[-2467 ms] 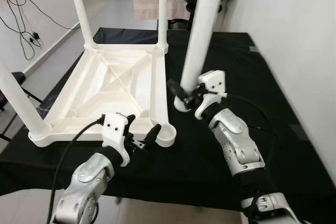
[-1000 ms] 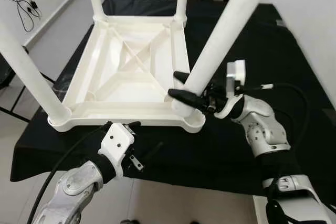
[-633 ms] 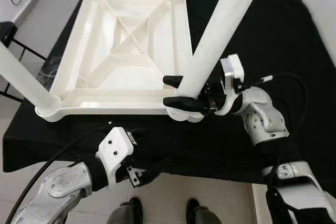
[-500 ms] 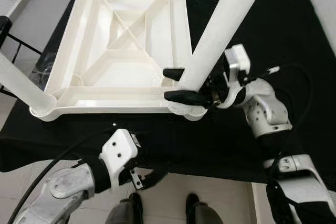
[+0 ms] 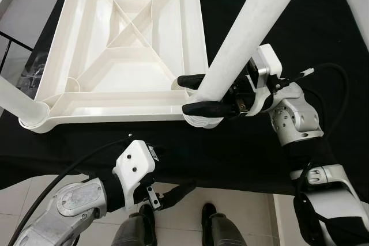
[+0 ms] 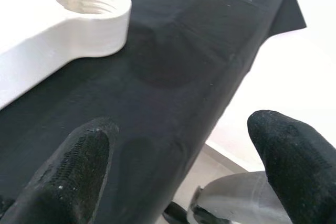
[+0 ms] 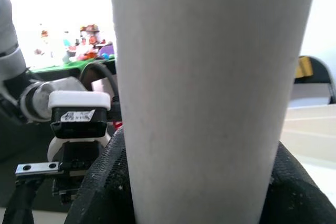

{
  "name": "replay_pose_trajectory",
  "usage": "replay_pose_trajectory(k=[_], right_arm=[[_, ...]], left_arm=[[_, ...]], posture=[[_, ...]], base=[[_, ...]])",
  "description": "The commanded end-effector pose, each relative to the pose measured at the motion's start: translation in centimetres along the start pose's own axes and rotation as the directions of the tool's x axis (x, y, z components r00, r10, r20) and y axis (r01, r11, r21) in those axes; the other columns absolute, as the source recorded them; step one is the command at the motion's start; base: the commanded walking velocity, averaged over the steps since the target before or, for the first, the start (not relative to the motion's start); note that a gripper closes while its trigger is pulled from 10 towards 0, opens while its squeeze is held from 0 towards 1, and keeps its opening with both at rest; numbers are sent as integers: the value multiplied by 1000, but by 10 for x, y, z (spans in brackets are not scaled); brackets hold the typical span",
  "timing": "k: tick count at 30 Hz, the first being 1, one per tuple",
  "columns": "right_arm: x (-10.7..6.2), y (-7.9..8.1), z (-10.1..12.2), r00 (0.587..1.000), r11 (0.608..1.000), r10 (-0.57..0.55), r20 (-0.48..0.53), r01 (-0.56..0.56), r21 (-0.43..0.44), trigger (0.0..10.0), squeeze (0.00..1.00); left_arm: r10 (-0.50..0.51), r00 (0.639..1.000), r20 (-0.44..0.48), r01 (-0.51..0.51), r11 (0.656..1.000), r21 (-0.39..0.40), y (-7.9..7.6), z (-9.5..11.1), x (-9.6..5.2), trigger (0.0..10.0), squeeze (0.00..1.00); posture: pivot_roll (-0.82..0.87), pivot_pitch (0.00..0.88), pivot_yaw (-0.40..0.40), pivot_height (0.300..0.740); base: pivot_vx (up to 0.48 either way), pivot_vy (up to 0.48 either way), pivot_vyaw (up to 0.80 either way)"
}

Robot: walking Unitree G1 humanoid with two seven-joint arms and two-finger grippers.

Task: Building children table

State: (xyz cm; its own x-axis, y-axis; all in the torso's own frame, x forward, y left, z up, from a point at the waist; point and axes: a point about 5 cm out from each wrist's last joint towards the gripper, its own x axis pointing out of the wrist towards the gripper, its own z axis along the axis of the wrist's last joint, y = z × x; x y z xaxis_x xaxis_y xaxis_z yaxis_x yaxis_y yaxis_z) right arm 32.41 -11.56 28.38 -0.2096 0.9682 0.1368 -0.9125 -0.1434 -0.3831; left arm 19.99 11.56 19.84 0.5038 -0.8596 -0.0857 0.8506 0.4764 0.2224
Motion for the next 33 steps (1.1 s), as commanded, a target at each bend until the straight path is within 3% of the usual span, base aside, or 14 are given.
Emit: replay_pose_trajectory(k=[1, 21, 33], right_arm=[[6, 2, -2, 999, 999, 46, -12, -47, -6, 10000, 0], [14, 1, -2, 996, 996, 91, -10, -91, -3, 10000, 0], [10, -2, -3, 995, 996, 87, -42, -88, -6, 10000, 0]], left_arm=[[-51, 998, -21, 50, 998, -24, -9, -3, 0, 10000, 0], [-78, 996, -51, 77, 997, -25, -9, -6, -2, 10000, 0], [-108, 992, -59, 107, 994, -16, -10, -4, -2, 10000, 0]], posture=[[53, 450, -43, 740], [53, 464, -45, 740], [76, 459, -30, 740]], base=[[0, 0, 0], [0, 0, 0], [0, 0, 0]])
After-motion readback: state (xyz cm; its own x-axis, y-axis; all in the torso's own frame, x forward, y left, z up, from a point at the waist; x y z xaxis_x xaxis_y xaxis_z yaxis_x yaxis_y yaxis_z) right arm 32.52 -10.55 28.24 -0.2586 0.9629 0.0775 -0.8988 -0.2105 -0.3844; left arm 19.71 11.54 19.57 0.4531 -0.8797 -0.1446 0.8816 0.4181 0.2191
